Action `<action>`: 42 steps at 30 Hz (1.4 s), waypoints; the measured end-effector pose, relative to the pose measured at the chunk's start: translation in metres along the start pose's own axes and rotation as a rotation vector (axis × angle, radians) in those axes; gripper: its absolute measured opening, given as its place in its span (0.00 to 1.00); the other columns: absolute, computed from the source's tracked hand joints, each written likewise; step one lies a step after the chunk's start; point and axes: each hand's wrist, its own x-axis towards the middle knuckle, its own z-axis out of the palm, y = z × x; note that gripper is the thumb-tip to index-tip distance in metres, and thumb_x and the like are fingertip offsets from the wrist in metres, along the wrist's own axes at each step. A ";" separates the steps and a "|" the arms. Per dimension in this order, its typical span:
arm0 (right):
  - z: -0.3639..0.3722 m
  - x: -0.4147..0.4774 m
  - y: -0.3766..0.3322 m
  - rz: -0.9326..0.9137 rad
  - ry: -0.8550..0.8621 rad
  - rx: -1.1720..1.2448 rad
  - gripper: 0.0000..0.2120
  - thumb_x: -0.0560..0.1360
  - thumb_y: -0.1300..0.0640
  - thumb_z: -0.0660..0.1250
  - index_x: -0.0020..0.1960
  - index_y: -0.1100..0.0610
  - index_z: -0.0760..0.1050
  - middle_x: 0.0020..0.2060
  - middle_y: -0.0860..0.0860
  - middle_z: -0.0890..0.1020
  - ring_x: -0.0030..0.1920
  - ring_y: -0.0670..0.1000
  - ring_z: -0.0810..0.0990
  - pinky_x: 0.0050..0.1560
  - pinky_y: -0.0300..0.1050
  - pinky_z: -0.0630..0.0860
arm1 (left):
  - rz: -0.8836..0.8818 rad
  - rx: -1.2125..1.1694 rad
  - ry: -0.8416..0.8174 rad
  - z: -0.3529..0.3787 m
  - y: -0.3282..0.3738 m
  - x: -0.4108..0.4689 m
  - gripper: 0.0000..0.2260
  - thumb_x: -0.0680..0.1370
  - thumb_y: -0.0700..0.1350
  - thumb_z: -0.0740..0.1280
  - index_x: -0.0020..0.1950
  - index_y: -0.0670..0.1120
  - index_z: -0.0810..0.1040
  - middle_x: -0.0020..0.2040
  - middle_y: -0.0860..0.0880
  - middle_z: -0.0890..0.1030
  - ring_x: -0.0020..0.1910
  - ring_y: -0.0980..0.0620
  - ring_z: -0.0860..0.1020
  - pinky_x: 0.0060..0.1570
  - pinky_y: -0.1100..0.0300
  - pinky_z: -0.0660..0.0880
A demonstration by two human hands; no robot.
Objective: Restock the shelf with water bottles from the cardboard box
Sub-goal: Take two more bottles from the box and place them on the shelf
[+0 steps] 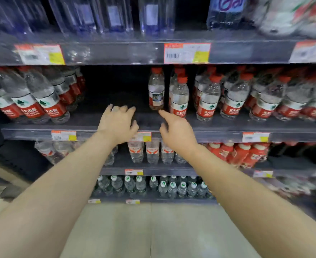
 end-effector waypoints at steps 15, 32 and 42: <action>-0.384 -0.262 0.111 0.694 -0.090 -0.276 0.22 0.79 0.57 0.61 0.73 0.56 0.68 0.69 0.55 0.75 0.65 0.61 0.76 0.58 0.54 0.75 | 0.514 -0.154 -0.336 -0.223 0.358 -0.091 0.23 0.80 0.57 0.62 0.70 0.47 0.75 0.61 0.42 0.82 0.59 0.38 0.81 0.54 0.48 0.77; -0.739 -0.535 0.357 0.944 -0.142 -0.350 0.22 0.77 0.60 0.60 0.70 0.54 0.69 0.59 0.54 0.80 0.55 0.58 0.80 0.47 0.50 0.80 | 0.680 -0.215 -0.516 -0.354 0.874 -0.162 0.25 0.80 0.59 0.58 0.72 0.47 0.72 0.67 0.44 0.79 0.63 0.41 0.79 0.59 0.47 0.78; -0.792 -0.529 0.559 1.006 -0.218 -0.317 0.24 0.82 0.52 0.58 0.78 0.52 0.63 0.65 0.57 0.79 0.62 0.61 0.79 0.54 0.53 0.78 | 0.564 -0.208 -0.699 -0.248 1.035 -0.065 0.25 0.82 0.59 0.59 0.75 0.48 0.69 0.68 0.44 0.78 0.65 0.41 0.78 0.59 0.47 0.77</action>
